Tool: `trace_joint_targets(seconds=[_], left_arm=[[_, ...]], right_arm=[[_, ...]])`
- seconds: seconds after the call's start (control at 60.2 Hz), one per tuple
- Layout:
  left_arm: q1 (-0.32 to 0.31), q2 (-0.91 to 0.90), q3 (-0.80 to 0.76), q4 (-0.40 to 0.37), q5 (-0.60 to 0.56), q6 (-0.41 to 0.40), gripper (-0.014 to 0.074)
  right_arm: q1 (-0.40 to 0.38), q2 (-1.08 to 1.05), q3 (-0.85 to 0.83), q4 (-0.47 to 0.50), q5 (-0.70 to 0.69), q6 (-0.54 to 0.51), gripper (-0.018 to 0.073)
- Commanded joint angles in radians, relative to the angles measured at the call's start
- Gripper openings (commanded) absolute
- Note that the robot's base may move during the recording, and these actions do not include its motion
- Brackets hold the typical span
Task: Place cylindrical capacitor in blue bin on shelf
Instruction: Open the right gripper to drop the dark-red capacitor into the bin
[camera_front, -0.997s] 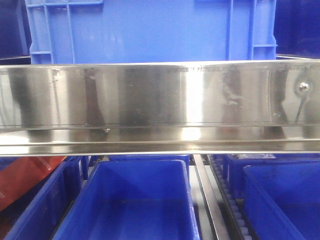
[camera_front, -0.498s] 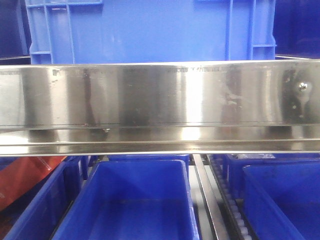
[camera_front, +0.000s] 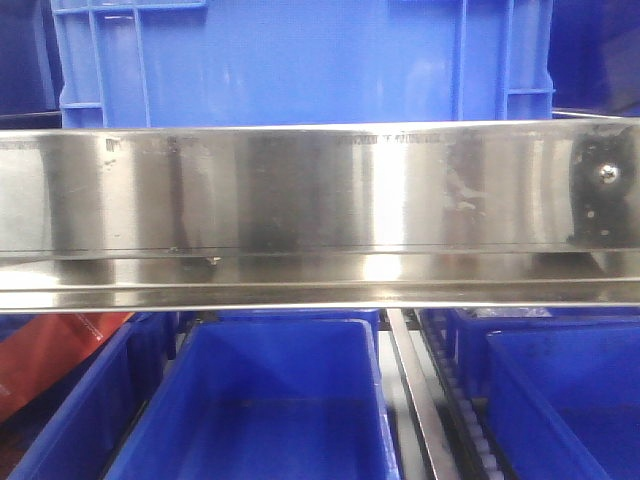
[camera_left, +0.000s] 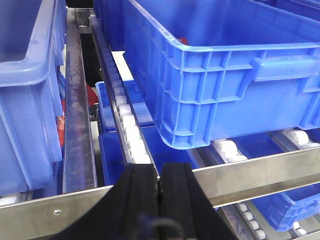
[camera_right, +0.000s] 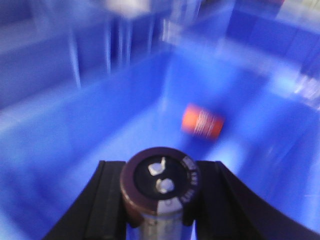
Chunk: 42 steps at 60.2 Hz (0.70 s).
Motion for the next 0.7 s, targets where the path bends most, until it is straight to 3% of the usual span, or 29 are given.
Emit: trace_joint_targets(seconds=[0.0,0.15,0.216,0.282,0.399,0.482,0.548,0.681], left_arm=[[-0.002,-0.003,0.0,0.002,-0.01,-0.007,-0.0111],[-0.002,-0.003,0.0,-0.007,-0.01,-0.007,-0.0111],[-0.002,-0.003,0.0,-0.017,-0.01,-0.007,-0.0111],[-0.002,-0.003,0.0,-0.024,-0.01,-0.007,-0.0111],[-0.002,-0.003,0.0,-0.024,-0.01,-0.007,-0.0111],[-0.002,-0.003,0.0,-0.024,-0.01,-0.007,-0.0111],[-0.002,-0.003,0.0,-0.024,-0.01,-0.007,-0.0111],[-0.002,-0.003,0.0,-0.024,-0.012,-0.007,-0.0111]], right_arm=[[0.001,0.067,-0.018,-0.007,-0.012,-0.01,-0.013],[-0.003,0.158,-0.018,-0.011,-0.013,-0.01,-0.0122],[-0.007,0.179,-0.018,-0.011,-0.003,-0.008,-0.005],[-0.014,0.19,-0.018,-0.011,0.003,-0.008,0.0096],[-0.02,0.192,-0.018,-0.011,0.001,0.012,0.0447],[-0.027,0.19,-0.034,-0.011,0.01,0.015,0.0563],[-0.027,0.188,-0.055,-0.011,0.03,0.015,0.0569],[-0.029,0.167,-0.102,-0.011,0.058,0.018,0.0484]])
